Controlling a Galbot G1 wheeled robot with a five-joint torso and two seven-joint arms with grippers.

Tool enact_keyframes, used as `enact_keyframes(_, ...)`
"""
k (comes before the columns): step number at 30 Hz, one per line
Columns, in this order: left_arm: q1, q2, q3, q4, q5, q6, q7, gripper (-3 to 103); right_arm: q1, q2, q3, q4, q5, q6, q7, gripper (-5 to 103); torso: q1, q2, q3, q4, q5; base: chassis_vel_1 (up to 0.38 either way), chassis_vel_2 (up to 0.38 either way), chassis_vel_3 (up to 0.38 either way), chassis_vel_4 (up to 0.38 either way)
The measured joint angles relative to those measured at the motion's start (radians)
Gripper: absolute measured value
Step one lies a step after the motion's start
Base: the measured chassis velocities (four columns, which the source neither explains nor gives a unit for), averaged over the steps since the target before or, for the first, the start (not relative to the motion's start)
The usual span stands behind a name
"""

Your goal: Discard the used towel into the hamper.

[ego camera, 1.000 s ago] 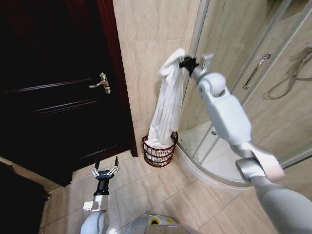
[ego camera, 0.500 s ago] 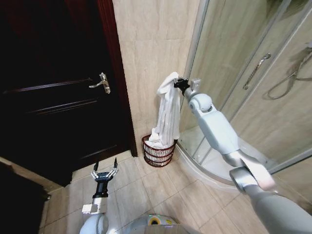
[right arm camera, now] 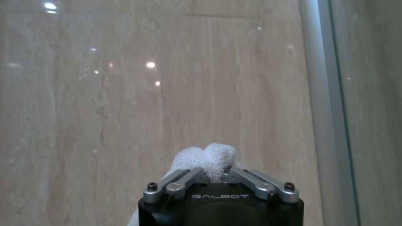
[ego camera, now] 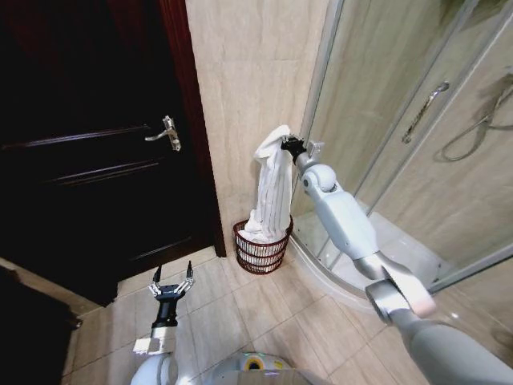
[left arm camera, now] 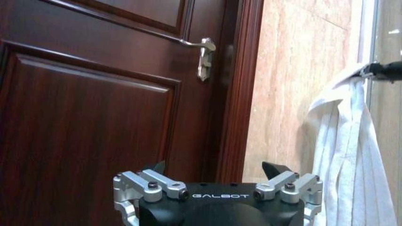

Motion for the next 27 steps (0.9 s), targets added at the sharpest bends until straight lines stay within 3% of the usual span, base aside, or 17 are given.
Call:
enact_keyframes(9, 0.006, 0.0, -0.006, -0.014, -0.014, -0.003, 0.0, 100, -0.009, 0.098, 0.005, -0.086, -0.001, 0.116, -0.01, 4, -0.022, -0.049, -0.027, 0.0003, -0.0001, 0.0, 0.0, 0.0, 0.0)
enact_keyframes(19, -0.003, 0.0, -0.002, -0.011, -0.018, -0.003, 0.002, 100, 0.022, 0.105, -0.002, -0.07, 0.02, 0.161, 0.002, 4, -0.041, -0.092, -0.051, 0.0001, -0.0001, 0.0, 0.0, 0.0, 0.0)
enact_keyframes(27, -0.013, 0.0, 0.005, 0.0, -0.016, 0.001, 0.005, 100, -0.059, 0.093, -0.004, -0.038, 0.082, 0.123, 0.015, 4, -0.057, -0.128, -0.07, 0.0001, 0.0001, 0.0, 0.0, 0.0, 0.0)
